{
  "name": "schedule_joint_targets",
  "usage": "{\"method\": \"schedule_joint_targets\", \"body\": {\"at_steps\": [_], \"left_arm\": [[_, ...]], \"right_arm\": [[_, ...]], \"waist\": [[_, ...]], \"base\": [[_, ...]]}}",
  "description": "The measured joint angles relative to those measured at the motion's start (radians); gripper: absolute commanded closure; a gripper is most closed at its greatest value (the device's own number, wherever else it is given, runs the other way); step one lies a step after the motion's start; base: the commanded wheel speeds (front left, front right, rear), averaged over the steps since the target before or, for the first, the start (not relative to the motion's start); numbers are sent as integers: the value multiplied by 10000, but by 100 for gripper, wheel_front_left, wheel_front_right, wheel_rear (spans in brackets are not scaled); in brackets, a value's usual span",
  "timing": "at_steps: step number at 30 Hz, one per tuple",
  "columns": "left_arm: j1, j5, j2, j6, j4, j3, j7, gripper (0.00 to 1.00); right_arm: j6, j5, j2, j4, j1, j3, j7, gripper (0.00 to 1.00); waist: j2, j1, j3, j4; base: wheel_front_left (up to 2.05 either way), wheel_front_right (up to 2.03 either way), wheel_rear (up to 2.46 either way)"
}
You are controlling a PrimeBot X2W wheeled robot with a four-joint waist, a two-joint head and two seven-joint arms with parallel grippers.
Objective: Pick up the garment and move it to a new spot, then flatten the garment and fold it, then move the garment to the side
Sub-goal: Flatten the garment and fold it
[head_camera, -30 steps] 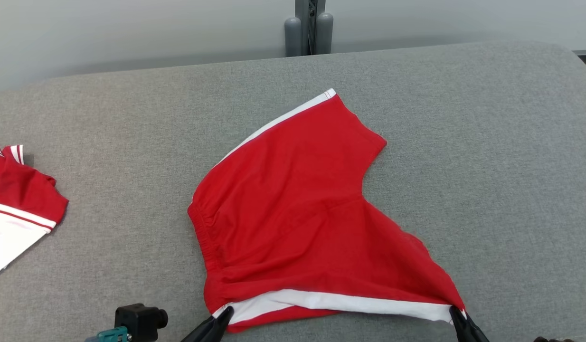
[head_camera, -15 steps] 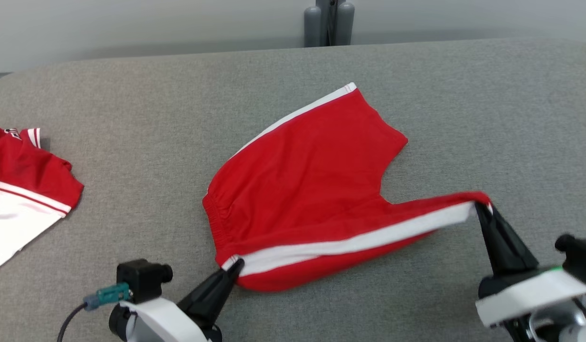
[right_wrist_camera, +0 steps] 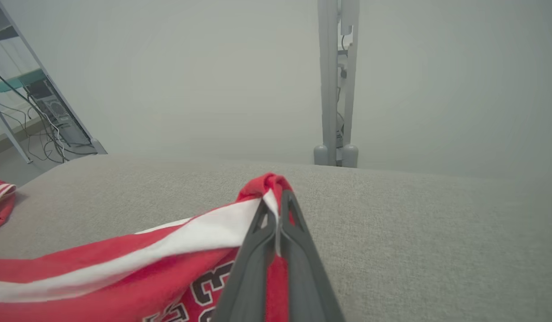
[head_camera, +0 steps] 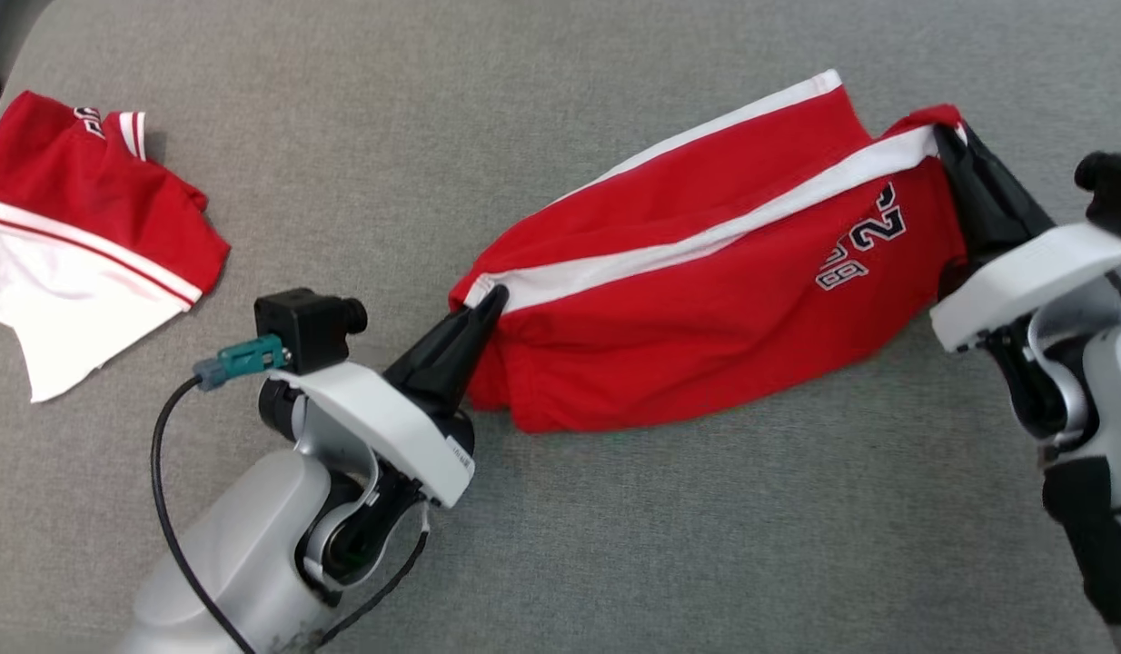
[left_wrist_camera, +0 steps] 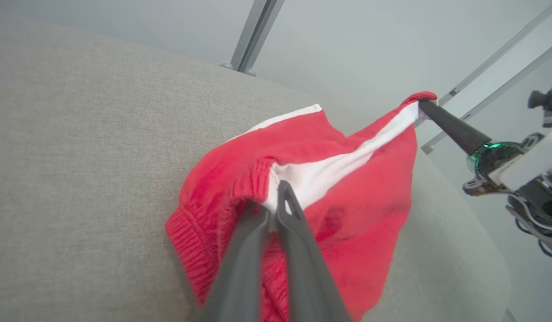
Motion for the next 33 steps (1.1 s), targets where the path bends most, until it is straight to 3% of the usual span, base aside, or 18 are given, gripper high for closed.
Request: {"method": "schedule_joint_targets", "body": {"at_steps": [14,15,16,17,18,22,33], "left_arm": [[-1918,-59,-1532,-840,2568,-245,-616,100],[-2005,-59,-1597,-853,2700,-291,-654,89],[-2076,-79,-1649,-899,2803,-330,-702,64],[-2218,-123,-1697,-926,2976,-412,-802,0],[-2264,-100,-1707,-930,3055,-430,-924,0],[-2353,265,-1628,-878,3312,-420,-1574,0],[-1225,1296,-846,527,2577,61,-2326,0]], "right_arm": [[2,520,-614,4211,-3319,1358,-740,100],[2,564,-612,4406,-3439,1438,-817,100],[2,650,-612,4596,-3542,1522,-844,100],[2,834,-594,4893,-3714,1674,-966,9],[2,957,-570,5016,-3770,1745,-1060,0],[2,1149,-523,5302,-3855,2017,-1726,0],[0,1407,-272,5122,-2732,1987,-2786,0]], "waist": [[0,-1,1227,1163],[0,0,1264,1198],[0,0,1294,1220],[0,0,1337,1224],[0,0,1337,1211],[0,0,1253,1102],[0,0,566,534]], "base": [[0,0,0],[0,0,0],[0,0,0],[0,0,0],[0,0,0],[0,0,0],[0,0,0]]}}
